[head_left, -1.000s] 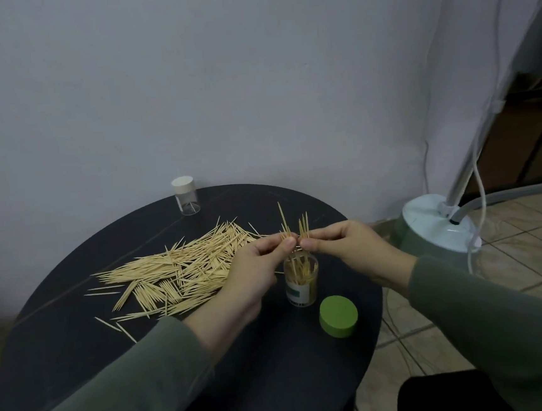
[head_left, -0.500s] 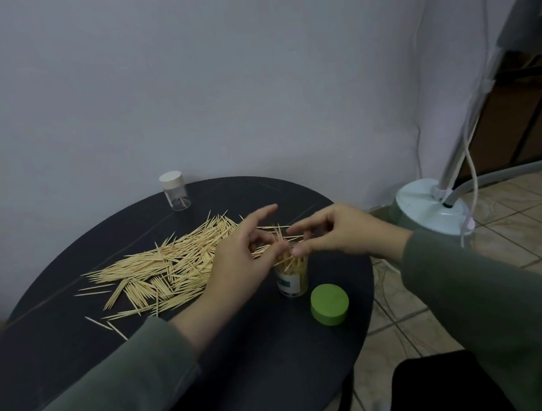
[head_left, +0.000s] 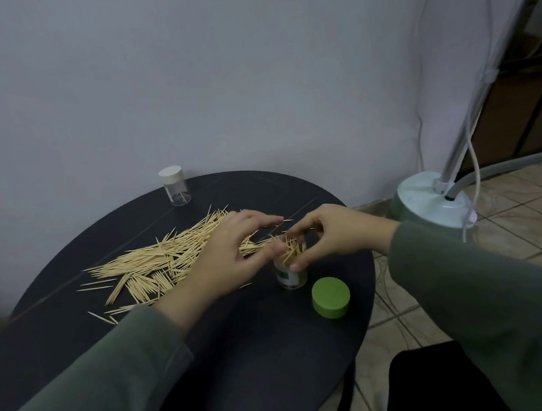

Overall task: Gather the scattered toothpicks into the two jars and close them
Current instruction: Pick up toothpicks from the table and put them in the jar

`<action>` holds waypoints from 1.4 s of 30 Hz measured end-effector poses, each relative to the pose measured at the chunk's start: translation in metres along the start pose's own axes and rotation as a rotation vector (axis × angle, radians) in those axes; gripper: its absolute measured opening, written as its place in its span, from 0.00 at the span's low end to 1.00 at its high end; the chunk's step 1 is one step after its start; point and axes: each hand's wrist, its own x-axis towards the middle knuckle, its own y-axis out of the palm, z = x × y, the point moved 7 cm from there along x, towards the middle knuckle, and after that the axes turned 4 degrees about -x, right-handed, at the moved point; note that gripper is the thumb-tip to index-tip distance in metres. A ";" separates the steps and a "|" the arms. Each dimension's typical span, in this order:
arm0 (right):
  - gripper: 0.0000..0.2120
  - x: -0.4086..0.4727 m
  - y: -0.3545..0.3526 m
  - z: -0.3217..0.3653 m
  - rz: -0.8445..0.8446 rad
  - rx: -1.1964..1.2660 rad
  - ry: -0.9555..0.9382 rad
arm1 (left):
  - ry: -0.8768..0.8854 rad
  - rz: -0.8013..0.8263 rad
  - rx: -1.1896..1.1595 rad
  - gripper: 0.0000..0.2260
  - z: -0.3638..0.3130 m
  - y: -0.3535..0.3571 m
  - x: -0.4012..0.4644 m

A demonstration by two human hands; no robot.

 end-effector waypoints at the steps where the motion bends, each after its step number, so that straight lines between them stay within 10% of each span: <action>1: 0.29 0.001 0.000 0.000 -0.002 -0.007 0.002 | 0.008 0.056 0.036 0.27 0.002 -0.001 -0.001; 14: 0.26 0.004 0.002 0.000 0.005 -0.003 -0.018 | 0.073 -0.094 0.109 0.08 -0.004 0.004 0.002; 25: 0.29 0.005 0.004 0.001 0.044 -0.031 0.031 | -0.065 0.058 0.008 0.24 0.009 0.001 -0.003; 42: 0.26 0.004 0.006 0.010 0.064 -0.071 -0.011 | -0.072 -0.059 -0.029 0.09 -0.004 -0.004 0.003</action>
